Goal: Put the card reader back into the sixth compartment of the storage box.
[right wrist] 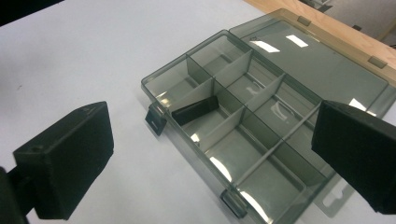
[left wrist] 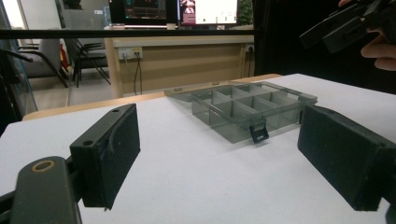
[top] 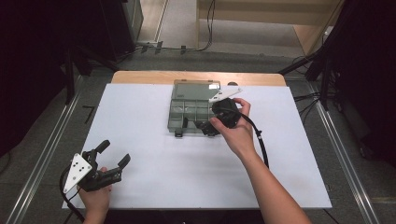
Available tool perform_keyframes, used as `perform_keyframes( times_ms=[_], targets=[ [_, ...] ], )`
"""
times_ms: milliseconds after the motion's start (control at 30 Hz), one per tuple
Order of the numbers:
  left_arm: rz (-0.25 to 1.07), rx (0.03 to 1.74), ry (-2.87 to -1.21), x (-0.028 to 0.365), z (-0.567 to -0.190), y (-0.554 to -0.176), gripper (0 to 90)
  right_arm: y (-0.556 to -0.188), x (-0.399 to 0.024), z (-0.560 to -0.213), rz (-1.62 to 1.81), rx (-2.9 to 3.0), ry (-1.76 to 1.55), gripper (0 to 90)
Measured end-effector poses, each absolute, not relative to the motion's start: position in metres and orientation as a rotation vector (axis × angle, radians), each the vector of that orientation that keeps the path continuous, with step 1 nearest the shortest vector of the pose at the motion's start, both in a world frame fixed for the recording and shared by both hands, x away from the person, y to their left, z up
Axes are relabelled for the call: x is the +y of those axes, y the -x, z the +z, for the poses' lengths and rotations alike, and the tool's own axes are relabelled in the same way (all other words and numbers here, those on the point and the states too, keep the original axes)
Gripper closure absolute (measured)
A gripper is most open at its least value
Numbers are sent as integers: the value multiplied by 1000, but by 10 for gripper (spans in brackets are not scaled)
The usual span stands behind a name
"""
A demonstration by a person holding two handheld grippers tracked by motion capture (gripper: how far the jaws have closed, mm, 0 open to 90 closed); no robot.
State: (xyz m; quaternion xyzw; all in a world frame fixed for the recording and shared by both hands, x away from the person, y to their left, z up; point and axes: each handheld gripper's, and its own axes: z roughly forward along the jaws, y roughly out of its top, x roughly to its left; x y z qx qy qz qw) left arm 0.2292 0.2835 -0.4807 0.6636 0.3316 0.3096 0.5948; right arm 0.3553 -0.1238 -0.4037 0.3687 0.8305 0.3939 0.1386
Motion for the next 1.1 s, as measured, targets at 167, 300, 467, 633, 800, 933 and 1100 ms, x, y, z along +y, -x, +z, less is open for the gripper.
perform_keyframes(
  times_ms=[167,300,467,633,800,933,1100],
  targets=[
    [720,770,-1543,283,-481,-229,132,-347,-136,-403,1160,2373,-1068,0],
    [720,770,-1545,283,-481,-229,132,-341,-146,-404,1170,2351,-1076,0],
    [721,771,-1546,283,-481,-229,132,-332,-158,-406,1190,2319,-1080,0],
    [720,772,-1546,283,-481,-229,132,-324,-171,-410,1221,2286,-1089,0],
    [720,773,-1546,283,-481,-229,132,-315,-183,-415,1244,2253,-1098,0],
    [720,773,-1545,283,-481,-229,132,-307,-193,-418,1275,2219,-1103,0],
    [721,773,-1547,282,-481,-229,132,-298,-204,-423,1299,2191,-1096,0]
  ],
)
